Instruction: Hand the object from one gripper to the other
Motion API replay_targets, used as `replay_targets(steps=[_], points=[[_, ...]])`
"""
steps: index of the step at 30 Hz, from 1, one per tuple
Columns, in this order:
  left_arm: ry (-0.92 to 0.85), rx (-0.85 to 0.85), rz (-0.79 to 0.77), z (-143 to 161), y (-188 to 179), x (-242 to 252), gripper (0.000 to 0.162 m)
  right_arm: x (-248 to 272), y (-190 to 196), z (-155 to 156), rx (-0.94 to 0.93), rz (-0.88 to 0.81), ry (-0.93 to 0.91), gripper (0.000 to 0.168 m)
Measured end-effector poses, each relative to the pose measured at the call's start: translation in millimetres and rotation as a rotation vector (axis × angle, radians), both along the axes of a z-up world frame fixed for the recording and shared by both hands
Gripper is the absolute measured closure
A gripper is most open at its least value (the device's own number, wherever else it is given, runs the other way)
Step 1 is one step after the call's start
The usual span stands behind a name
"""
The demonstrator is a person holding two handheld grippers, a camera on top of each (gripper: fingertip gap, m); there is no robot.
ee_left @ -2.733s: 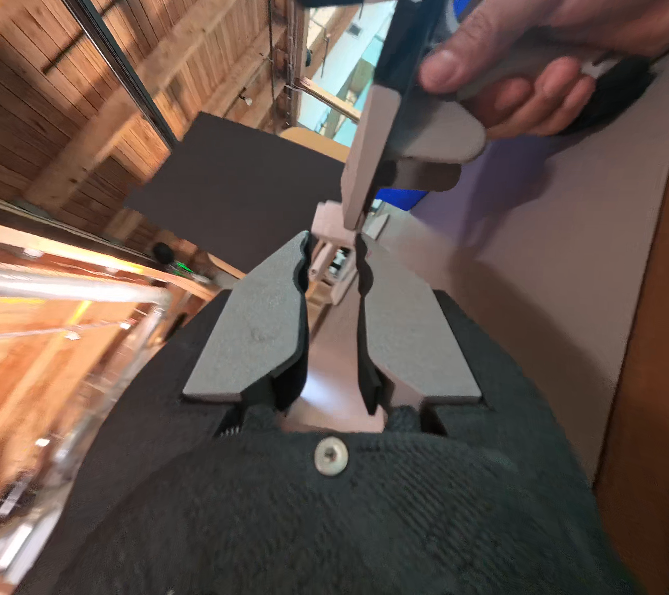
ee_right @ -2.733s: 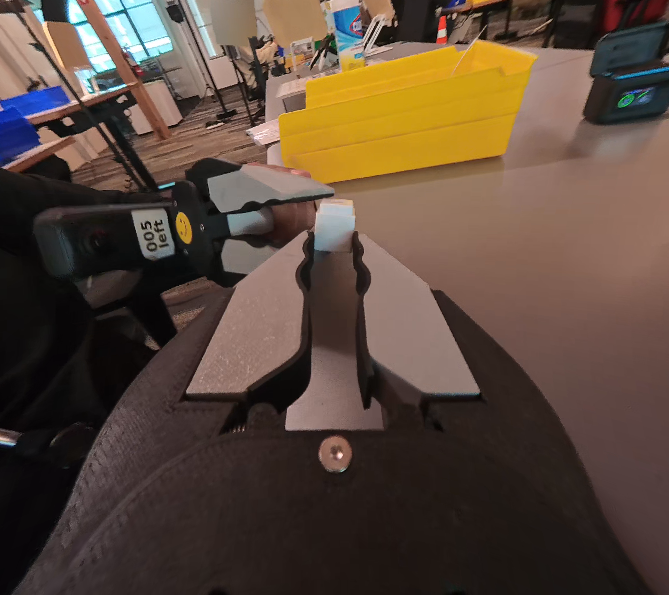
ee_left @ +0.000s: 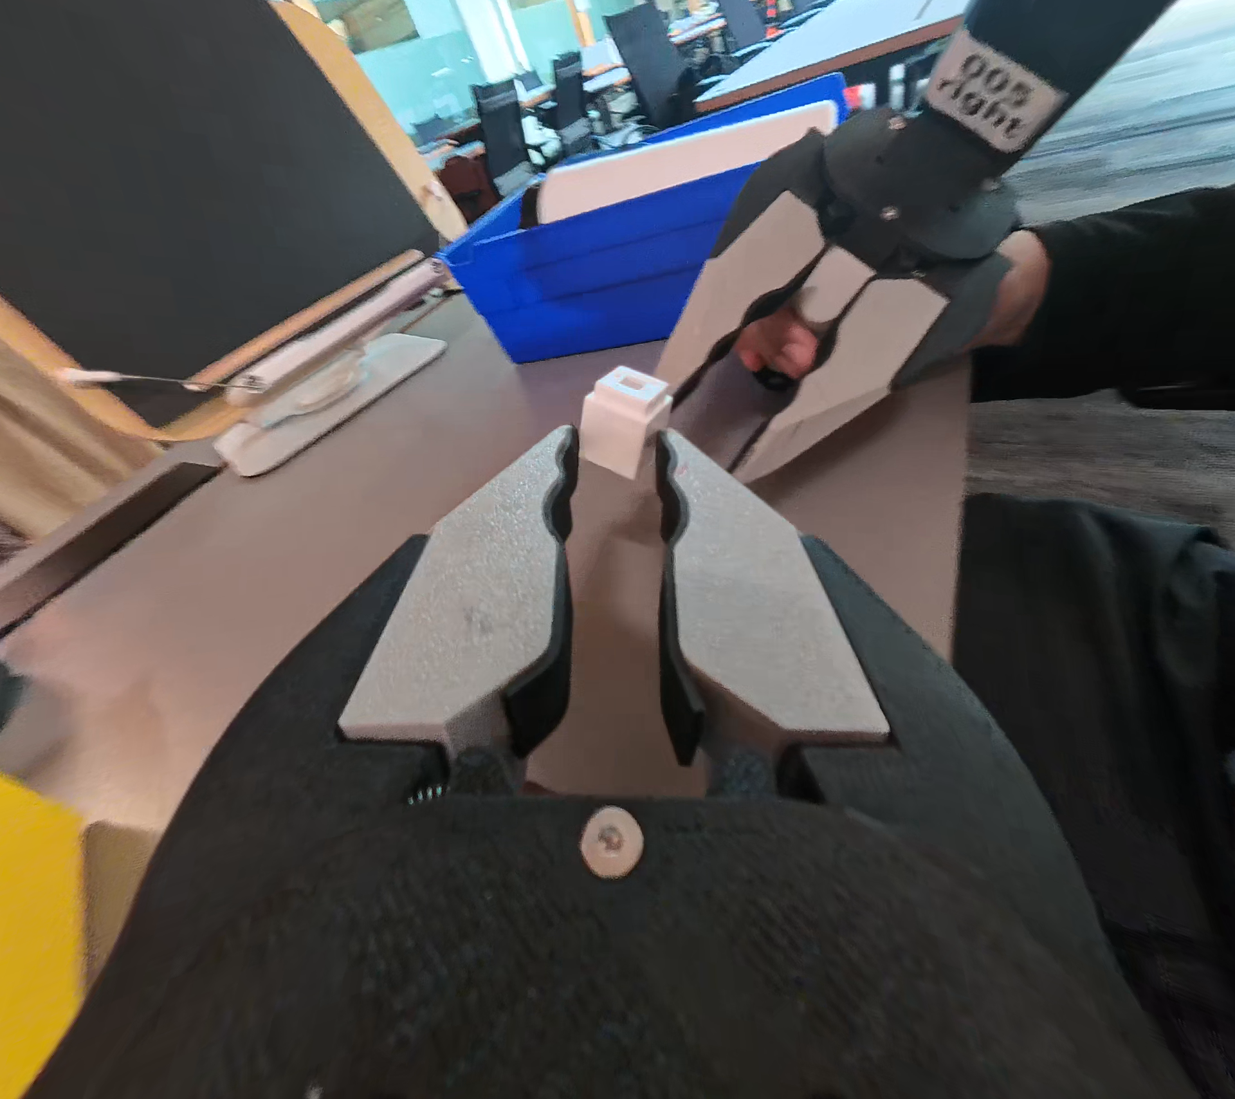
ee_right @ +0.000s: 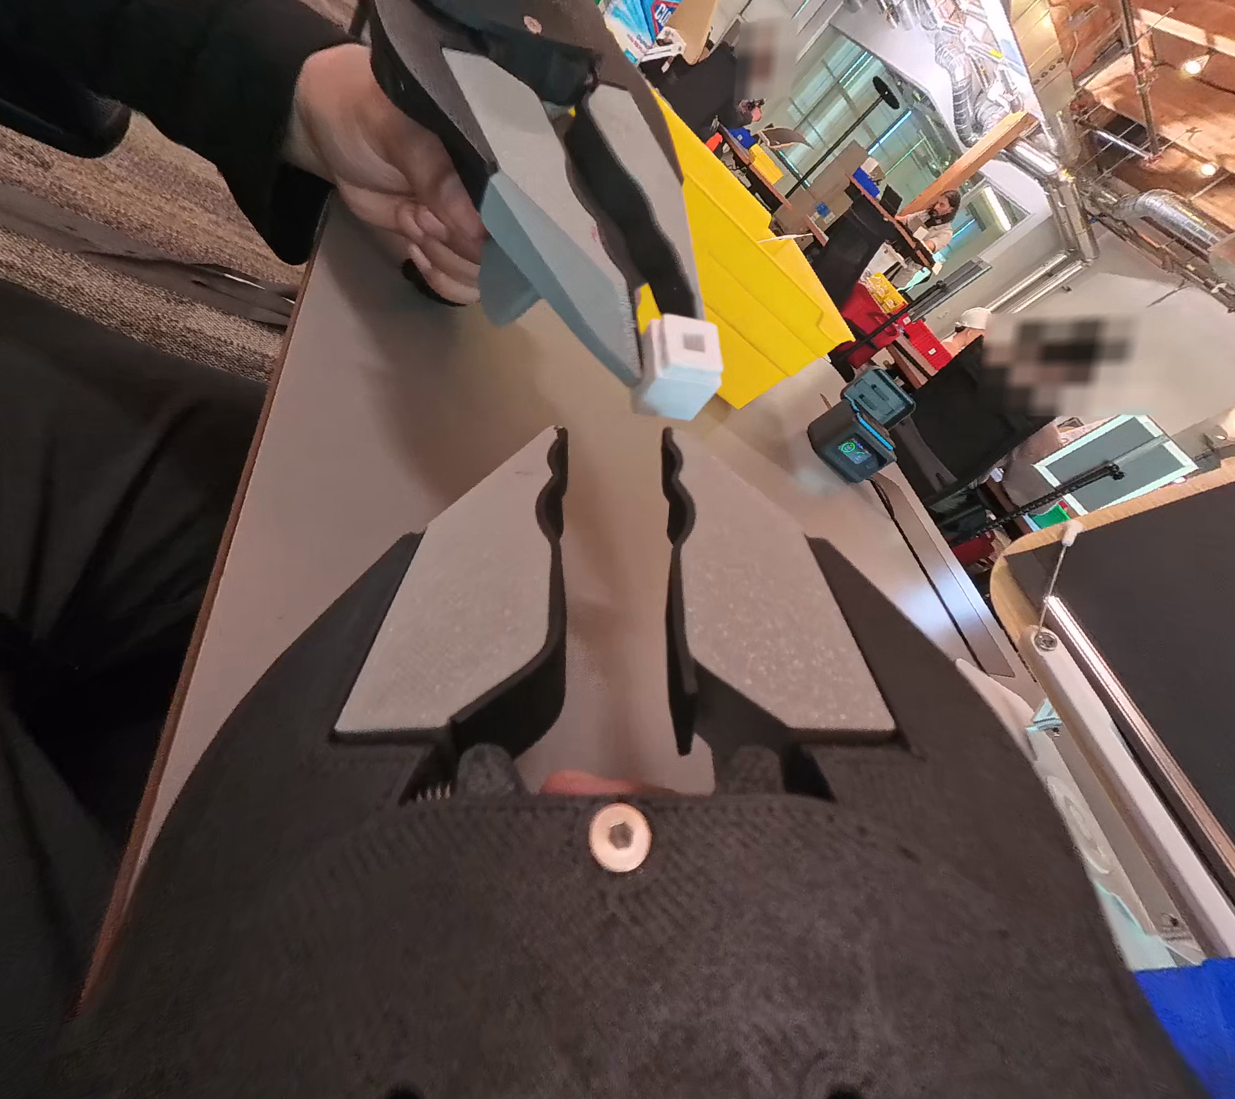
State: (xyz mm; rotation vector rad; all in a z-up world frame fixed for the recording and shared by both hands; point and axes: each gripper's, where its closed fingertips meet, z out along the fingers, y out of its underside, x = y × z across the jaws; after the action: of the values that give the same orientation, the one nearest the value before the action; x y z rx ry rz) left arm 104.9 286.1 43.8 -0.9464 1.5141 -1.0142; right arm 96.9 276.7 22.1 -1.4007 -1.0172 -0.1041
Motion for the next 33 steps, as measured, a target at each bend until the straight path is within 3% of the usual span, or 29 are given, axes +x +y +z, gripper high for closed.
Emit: replay_targets(steps=[4, 7, 10, 13, 21, 22, 23, 26, 30, 33], points=[[-0.101, 0.220, 0.096, 4.3, 12.7, -4.2, 0.141, 2.3, -1.5, 5.8, -0.016, -0.010, 0.064, 0.145], [-0.151, 0.491, 0.195, 3.9, 6.7, -3.9, 0.141, 9.9, -1.3, 18.3, -0.103, -0.053, 0.259, 0.147], [-0.175, 0.809, 0.296, -2.7, -0.6, -0.2, 0.141, 8.5, -4.9, 23.9, -0.260, -0.020, 0.488, 0.125], [-0.163, 0.970, 0.330, -11.4, -3.5, 3.1, 0.141, 8.9, -4.0, 21.7, -0.379, -0.010, 0.612, 0.117], [-0.195, 1.042, 0.386, -5.2, -1.4, 3.6, 0.141, 1.3, 7.8, 11.0, -0.521, -0.046, 0.694, 0.121], [-0.199, 1.062, 0.383, -6.0, -3.2, 3.9, 0.141, -1.3, 9.7, 8.5, -0.536, -0.049, 0.682, 0.127], [-0.200, 1.079, 0.385, -6.7, -3.6, 3.9, 0.141, -3.3, 11.1, 6.0, -0.548, -0.053, 0.668, 0.143], [-0.190, 1.075, 0.389, -8.9, -1.6, 4.6, 0.141, -3.9, 13.4, 2.1, -0.550, -0.082, 0.637, 0.146], [-0.178, 0.945, 0.386, -8.4, 7.7, 3.8, 0.152, 9.9, 14.7, 10.2, -0.406, -0.158, 0.571, 0.149], [-0.042, 0.667, 0.273, -21.1, 15.1, 4.7, 0.150, 16.8, 11.8, 17.9, -0.237, -0.163, 0.413, 0.149]])
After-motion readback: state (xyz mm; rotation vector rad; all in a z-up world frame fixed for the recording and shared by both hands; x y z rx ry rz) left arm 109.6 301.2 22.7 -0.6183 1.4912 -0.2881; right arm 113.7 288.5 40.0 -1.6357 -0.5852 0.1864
